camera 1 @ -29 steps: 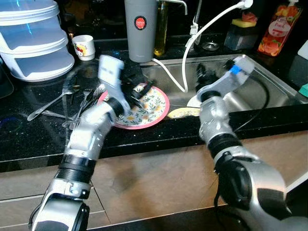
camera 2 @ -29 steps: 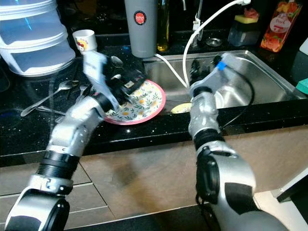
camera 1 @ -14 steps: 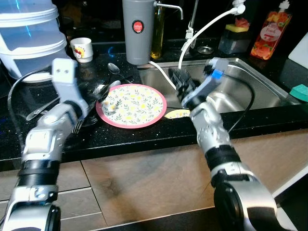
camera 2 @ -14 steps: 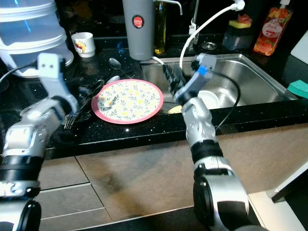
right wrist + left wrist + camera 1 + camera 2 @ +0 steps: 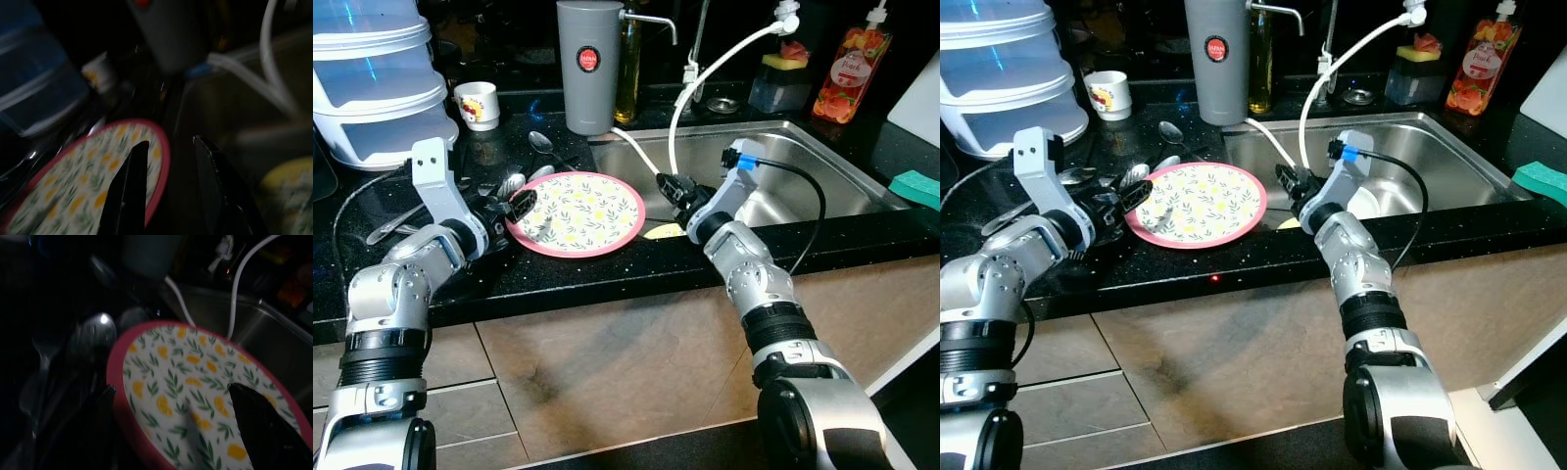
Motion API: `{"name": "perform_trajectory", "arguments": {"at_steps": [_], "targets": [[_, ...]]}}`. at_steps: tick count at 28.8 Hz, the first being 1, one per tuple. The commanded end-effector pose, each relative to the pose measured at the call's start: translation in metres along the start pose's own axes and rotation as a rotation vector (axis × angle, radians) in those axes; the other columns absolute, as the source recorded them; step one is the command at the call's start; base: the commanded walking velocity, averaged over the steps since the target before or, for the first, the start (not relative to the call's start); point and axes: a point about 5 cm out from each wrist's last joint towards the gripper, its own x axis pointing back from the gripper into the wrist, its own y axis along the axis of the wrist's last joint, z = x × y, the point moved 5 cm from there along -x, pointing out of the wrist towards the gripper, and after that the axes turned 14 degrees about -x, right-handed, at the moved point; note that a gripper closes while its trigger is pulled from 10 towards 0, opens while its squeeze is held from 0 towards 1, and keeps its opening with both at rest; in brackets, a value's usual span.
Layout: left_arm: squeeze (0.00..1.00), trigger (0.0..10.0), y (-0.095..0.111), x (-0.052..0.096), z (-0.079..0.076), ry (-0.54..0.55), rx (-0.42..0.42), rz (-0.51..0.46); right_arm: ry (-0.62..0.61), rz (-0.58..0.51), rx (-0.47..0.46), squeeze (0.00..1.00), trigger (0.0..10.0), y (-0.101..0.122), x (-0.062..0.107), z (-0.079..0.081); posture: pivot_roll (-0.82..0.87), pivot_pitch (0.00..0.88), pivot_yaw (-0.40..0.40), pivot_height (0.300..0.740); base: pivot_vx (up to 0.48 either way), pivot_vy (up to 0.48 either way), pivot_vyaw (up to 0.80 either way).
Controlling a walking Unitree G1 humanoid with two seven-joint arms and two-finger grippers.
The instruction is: Kitchen organization
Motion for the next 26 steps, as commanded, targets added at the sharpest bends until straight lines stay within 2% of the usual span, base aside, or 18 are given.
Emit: {"name": "perform_trajectory", "arguments": {"at_steps": [1, 2, 4, 11, 16, 20, 21, 23, 24, 25, 26], "targets": [[0.0, 10.0, -0.021, 0.001, 0.009, 0.042, 0.041, 0.109, -0.012, 0.134, -0.07, 0.0, 10.0, -0.026, 0.006, -0.005, 0.09, 0.1, -0.029, 0.74, 0.0, 0.0, 0.0], [0.0, 10.0, -0.029, 0.003, 0.013, 0.058, 0.054, 0.161, -0.013, 0.195, -0.109, 0.0, 10.0, -0.038, 0.008, -0.004, 0.09, 0.1, -0.029, 0.74, 0.0, 0.0, 0.0], [0.0, 10.0, -0.041, 0.006, 0.015, 0.06, 0.064, 0.225, -0.016, 0.252, -0.142, 0.0, 10.0, -0.051, 0.01, -0.002, 0.09, 0.1, -0.029, 0.74, 0.0, 0.0, 0.0], [0.0, 10.0, -0.049, 0.008, 0.02, 0.1, 0.064, 0.266, -0.015, 0.281, -0.154, 0.0, 10.0, -0.057, 0.011, 0.004, 0.09, 0.1, -0.029, 0.74, 0.0, 0.0, 0.0], [0.0, 10.0, -0.047, 0.007, 0.021, 0.108, 0.09, 0.246, 0.002, 0.296, -0.187, 0.0, 10.0, -0.056, 0.013, 0.011, 0.09, 0.107, -0.035, 0.74, 0.0, 0.0, 0.0], [0.0, 9.9, -0.034, 0.001, 0.026, 0.13, 0.123, 0.138, 0.009, 0.295, -0.217, 0.0, 10.0, -0.056, 0.014, 0.014, 0.09, 0.108, -0.036, 0.74, 0.0, 0.0, 0.0], [0.0, 5.9, -0.031, 0.001, 0.027, 0.136, 0.151, 0.118, 0.011, 0.294, -0.218, 0.0, 10.0, -0.056, 0.015, 0.014, 0.09, 0.109, -0.036, 0.74, 0.0, 0.0, 0.0], [0.0, 5.9, -0.03, 0.0, 0.028, 0.139, 0.169, 0.107, 0.013, 0.294, -0.219, 0.0, 10.0, -0.056, 0.015, 0.014, 0.09, 0.109, -0.036, 0.74, 0.0, 0.0, 0.0], [0.0, 1.3, -0.029, -0.001, 0.027, 0.127, 0.197, 0.085, 0.015, 0.295, -0.225, 0.0, 10.0, -0.056, 0.015, 0.015, 0.09, 0.109, -0.036, 0.74, 0.0, 0.0, 0.0], [0.0, 0.0, -0.03, -0.003, 0.025, 0.109, 0.219, 0.084, 0.016, 0.294, -0.229, 0.0, 10.0, -0.057, 0.015, 0.016, 0.09, 0.11, -0.036, 0.74, 0.0, 0.0, 0.0], [0.0, 0.0, -0.031, -0.003, 0.023, 0.096, 0.236, 0.084, 0.016, 0.294, -0.231, 0.0, 10.0, -0.057, 0.015, 0.016, 0.09, 0.11, -0.036, 0.74, 0.0, 0.0, 0.0]]}}
